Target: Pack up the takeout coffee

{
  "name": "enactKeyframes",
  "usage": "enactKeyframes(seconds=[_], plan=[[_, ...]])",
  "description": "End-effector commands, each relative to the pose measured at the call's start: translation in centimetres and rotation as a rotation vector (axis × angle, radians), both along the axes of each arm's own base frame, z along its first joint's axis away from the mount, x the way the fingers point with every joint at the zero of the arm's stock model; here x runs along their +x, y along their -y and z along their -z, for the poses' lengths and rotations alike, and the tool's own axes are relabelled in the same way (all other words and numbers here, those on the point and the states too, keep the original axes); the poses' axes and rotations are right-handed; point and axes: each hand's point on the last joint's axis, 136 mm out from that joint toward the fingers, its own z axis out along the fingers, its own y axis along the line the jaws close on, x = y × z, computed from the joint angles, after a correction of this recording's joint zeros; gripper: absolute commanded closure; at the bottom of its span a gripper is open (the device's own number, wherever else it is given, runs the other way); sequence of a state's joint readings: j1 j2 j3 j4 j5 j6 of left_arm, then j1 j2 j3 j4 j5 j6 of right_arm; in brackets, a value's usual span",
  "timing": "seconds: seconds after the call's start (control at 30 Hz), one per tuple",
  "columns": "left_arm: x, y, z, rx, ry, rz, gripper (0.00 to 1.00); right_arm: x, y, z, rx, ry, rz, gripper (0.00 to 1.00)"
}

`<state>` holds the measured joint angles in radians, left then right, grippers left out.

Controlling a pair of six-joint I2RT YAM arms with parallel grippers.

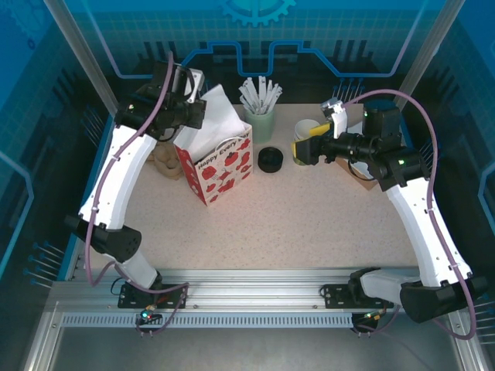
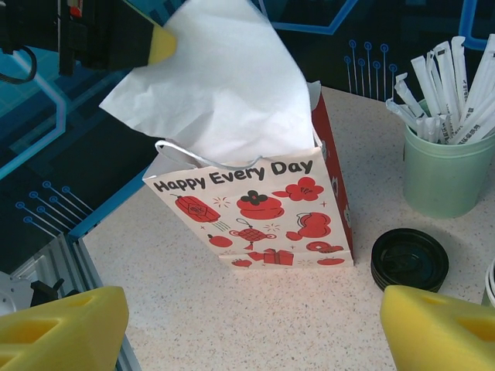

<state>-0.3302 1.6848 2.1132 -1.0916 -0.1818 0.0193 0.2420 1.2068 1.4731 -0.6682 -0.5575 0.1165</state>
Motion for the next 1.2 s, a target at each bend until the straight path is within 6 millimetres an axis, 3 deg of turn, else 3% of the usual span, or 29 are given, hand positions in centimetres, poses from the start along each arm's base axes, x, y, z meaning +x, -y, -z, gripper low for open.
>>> enactKeyframes(seconds=[0.0, 0.17, 0.33, 0.6, 0.8, 1.03, 1.17], plan=[[0.0, 1.9, 4.1, 0.0, -0.138, 0.107, 1.0, -0.1, -0.4, -0.4, 0.017, 0.0, -0.016, 0.14], [0.2, 2.4, 5.6, 0.013, -0.199, 0.124, 1.0, -0.1, -0.4, -0.4, 0.017, -0.002, -0.014, 0.14], [0.3, 3.1, 6.3, 0.004, -0.208, 0.17, 0.92, 0.3, -0.6, -0.1, 0.019, -0.013, -0.02, 0.14], [1.0, 4.0, 9.9, 0.001, -0.312, 0.203, 0.89, 0.3, -0.9, 0.6, 0.011, -0.028, -0.023, 0.15], [0.8, 5.1, 7.1, -0.126, -0.268, 0.253, 0.77, -0.2, -0.9, 0.9, 0.0, -0.03, -0.02, 0.15], [0.0, 2.1, 4.0, -0.104, -0.146, 0.159, 0.55, -0.4, -0.5, 1.0, -0.014, -0.024, -0.007, 0.15], [-1.5, 1.1, 3.8, -0.134, -0.104, 0.126, 0.49, -0.3, -0.7, 1.2, -0.011, -0.03, -0.011, 0.15]])
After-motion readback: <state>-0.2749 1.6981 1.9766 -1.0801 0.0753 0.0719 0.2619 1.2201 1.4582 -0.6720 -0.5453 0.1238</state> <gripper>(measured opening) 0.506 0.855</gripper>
